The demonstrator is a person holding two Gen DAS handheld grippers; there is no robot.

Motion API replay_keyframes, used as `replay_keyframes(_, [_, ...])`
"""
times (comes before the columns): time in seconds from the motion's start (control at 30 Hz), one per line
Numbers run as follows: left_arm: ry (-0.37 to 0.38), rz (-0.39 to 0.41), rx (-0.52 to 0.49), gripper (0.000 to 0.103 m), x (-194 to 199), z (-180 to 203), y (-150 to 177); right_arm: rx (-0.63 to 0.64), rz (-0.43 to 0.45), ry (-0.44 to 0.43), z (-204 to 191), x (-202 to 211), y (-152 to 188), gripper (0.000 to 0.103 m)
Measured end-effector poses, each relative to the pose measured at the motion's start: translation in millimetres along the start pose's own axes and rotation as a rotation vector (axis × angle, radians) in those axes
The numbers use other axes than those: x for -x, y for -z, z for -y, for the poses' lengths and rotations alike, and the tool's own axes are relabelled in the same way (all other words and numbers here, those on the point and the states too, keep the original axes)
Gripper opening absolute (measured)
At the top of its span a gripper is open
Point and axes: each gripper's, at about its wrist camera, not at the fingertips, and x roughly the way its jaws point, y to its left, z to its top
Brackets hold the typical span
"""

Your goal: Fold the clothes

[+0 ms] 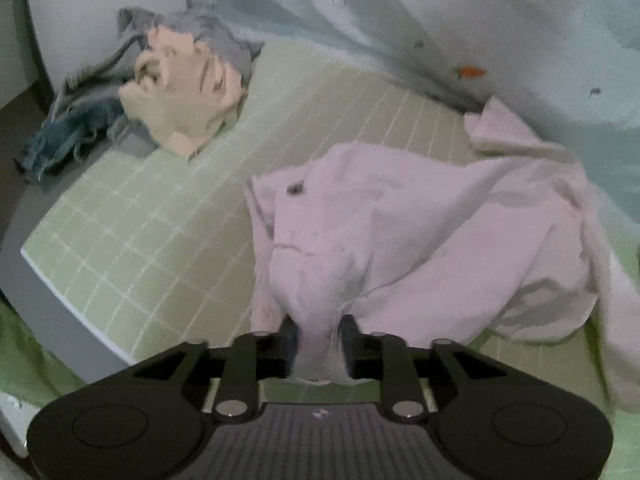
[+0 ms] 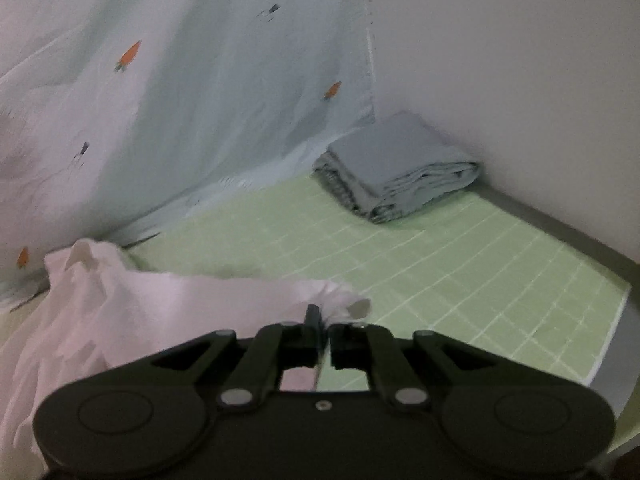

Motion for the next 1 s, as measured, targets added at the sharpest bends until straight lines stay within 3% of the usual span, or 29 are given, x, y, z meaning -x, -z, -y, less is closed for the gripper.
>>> replay_keyframes(0.03, [0.007,0.019,0.01,0.057,5.0,-2.0,-2.1,0.009,-0.001,-0.008,-6.3,-0.7,-1.4,0.016])
replay_keyframes(0.13, [0.029,0.072,0.09,0.062,11.7,-14.5,-13.1,0.037,0.012,-0.032,-26.9,3.0,-4.3,0.048])
replay_keyframes(0.2, [0.033,0.087,0.162,0.07,11.8,-26.9,-18.9,0.057,0.018,-0.026,-36.8,0.3,-4.9,0.058])
replay_keyframes(0.33, [-0.019,0.064,0.217,0.077,-4.4,-37.8,-25.9,0.09,-0.013,-0.034,-56.5,-8.1,4.0,0.102])
replay_keyframes(0.5, [-0.04,-0.033,0.209,0.082,-47.1,-39.4,-30.9,0.252,-0.105,-0.068,-94.7,-27.9,23.6,0.103])
replay_keyframes(0.77, [0.09,-0.214,0.275,0.085,-122.1,-33.2,-32.7,0.41,-0.263,-0.097,-143.2,-72.0,63.0,0.103])
replay_keyframes(0.8, [0.09,-0.218,0.277,0.082,-128.3,-30.7,-33.7,0.43,-0.284,-0.101,-149.2,-77.7,68.2,0.103])
replay_keyframes(0.87, [0.089,-0.227,0.283,0.057,-140.7,-25.6,-35.6,0.46,-0.32,-0.078,-160.1,-91.9,76.3,0.103])
replay_keyframes(0.9, [0.099,-0.228,0.272,0.038,-145.3,-22.3,-39.1,0.46,-0.322,-0.069,-166.2,-99.0,75.5,0.103])
replay_keyframes(1.0, [0.058,-0.216,0.163,0.028,-161.8,-5.9,-56.9,0.449,-0.316,-0.043,-185.2,-120.2,70.3,0.101])
